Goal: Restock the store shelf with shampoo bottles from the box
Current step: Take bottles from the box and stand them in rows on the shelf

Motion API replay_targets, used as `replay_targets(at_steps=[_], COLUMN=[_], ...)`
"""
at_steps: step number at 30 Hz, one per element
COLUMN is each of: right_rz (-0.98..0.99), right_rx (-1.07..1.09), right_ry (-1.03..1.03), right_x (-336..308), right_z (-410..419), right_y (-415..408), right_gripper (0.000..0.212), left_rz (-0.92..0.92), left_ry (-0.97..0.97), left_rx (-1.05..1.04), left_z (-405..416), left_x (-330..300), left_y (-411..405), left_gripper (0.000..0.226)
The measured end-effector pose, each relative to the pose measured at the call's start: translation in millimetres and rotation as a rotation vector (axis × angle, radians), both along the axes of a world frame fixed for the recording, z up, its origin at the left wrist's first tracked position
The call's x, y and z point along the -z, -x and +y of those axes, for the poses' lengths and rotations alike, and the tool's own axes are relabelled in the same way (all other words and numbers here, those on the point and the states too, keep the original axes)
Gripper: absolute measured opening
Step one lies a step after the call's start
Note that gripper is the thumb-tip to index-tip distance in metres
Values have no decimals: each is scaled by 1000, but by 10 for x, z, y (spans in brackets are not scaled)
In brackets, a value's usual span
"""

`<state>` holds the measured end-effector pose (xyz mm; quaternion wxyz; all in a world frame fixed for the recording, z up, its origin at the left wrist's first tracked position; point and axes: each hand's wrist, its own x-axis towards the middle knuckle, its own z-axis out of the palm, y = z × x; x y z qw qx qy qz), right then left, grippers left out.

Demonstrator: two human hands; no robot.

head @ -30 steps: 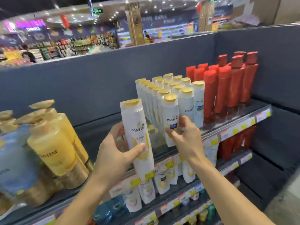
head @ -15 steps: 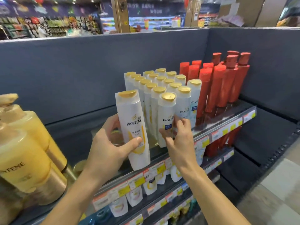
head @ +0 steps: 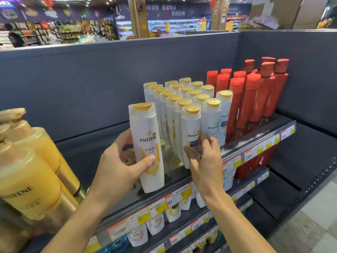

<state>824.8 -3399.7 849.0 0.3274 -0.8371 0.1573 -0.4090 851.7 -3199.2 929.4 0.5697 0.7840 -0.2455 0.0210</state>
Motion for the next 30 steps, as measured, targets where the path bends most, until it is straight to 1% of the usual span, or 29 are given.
replay_targets(at_steps=[3, 8, 12, 14, 15, 16, 17, 18, 19, 20, 22, 23, 26, 27, 28, 30], right_rz=[4, 18, 43, 19, -31, -108, -189, -239, -233, -169, 57, 170, 527, 650, 740, 797], right_rx=[36, 55, 52, 80, 89, 77, 26, -66, -172, -259, -347, -369, -474, -520, -555, -599], right_ry=[12, 2, 11, 19, 32, 71, 133, 204, 276, 337, 379, 375, 378, 361, 356, 356], right_x=[-1, -9, 14, -11, -31, -59, -81, -98, -101, -103, -81, -62, -60, -74, -79, -85], right_z=[11, 11, 6, 19, 42, 85, 145, 216, 280, 332, 390, 404, 417, 406, 402, 406], right_y=[7, 40, 43, 64, 81, 102, 123, 137, 131, 108, 2, -59, -226, -265, -292, -330], right_gripper=[46, 45, 46, 51, 53, 49, 41, 32, 26, 25, 36, 45, 84, 89, 87, 81], left_rz=[3, 21, 13, 5, -1, -8, -16, -26, -39, -51, -77, -88, -105, -102, -91, -50], left_ry=[5, 1, 5, 5, 2, -1, -2, 1, 5, 11, 25, 31, 20, 5, -7, -11], left_rx=[4, 0, -10, -14, -22, -32, -46, -61, -78, -97, -142, -169, -245, -268, -289, -320], left_z=[-5, -36, -45, -57, -59, -62, -65, -67, -66, -62, -51, -51, -83, -108, -141, -219], left_x=[1, -9, 1, 1, -2, -15, -39, -69, -101, -132, -208, -249, -325, -330, -323, -282], left_y=[0, 8, 3, 0, -2, -3, -9, -27, -61, -108, -227, -303, -579, -683, -790, -999], left_gripper=[69, 58, 56, 57, 57, 58, 58, 59, 59, 60, 60, 60, 59, 60, 60, 60])
